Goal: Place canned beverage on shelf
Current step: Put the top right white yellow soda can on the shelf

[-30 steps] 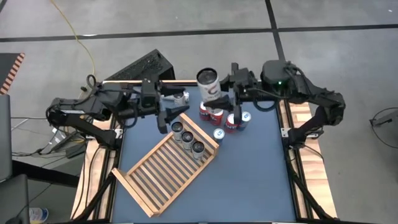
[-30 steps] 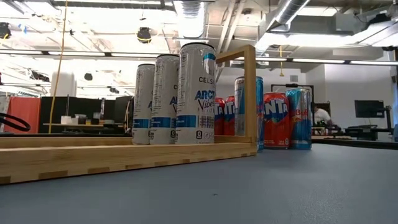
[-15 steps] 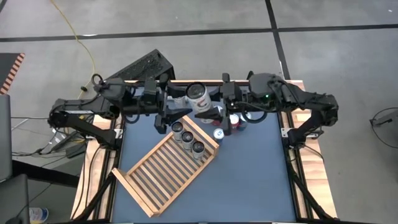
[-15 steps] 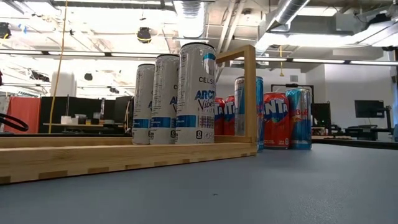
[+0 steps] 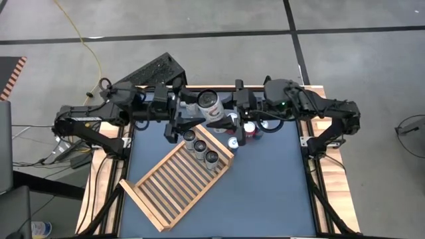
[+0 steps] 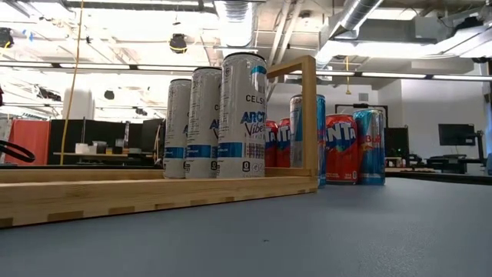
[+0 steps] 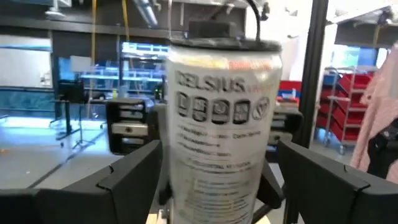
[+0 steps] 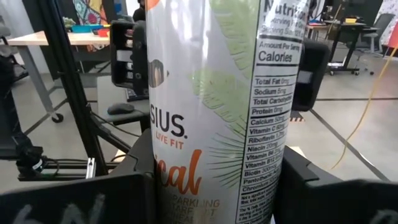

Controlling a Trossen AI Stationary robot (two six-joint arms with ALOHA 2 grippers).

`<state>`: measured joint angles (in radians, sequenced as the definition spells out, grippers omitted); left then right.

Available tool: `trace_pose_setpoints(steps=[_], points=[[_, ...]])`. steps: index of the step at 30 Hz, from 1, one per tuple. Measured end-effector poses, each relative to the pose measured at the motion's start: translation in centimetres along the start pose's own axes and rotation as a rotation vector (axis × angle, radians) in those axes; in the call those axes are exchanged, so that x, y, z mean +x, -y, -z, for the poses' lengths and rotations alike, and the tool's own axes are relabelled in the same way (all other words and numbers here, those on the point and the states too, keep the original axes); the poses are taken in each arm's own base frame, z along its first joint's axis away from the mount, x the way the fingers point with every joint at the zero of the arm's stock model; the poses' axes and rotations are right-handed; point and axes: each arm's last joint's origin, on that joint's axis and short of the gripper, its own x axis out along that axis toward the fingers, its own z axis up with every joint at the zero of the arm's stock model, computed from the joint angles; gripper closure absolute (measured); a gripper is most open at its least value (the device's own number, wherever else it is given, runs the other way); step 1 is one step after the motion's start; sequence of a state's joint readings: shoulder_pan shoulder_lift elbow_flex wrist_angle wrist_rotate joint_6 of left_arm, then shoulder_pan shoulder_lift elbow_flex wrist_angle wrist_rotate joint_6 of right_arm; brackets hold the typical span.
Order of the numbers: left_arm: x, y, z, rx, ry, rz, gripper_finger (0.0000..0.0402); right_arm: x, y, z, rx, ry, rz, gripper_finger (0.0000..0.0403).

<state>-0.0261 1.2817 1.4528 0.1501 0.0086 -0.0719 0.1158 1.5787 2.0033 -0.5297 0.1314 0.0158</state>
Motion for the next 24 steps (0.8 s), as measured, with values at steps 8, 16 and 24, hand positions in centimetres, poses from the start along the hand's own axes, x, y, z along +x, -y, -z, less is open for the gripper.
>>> trace_pose_setpoints(steps=[8, 16, 24], points=[[2.1, 0.0, 2.0, 0.011, 0.008, 0.087, 0.0096, 0.0, -0.3, 0.3, 0.002, -0.026, -0.017, 0.0233], [2.1, -0.1, 1.2, -0.017, 0.088, 0.131, 0.0096, -0.1, -0.9, 0.2, -0.018, -0.021, -0.033, 0.0233], [2.6, -0.3, 2.1, -0.048, 0.038, 0.107, 0.0096, 0.6, -1.2, 0.9, -0.029, -0.061, -0.035, 0.0233]])
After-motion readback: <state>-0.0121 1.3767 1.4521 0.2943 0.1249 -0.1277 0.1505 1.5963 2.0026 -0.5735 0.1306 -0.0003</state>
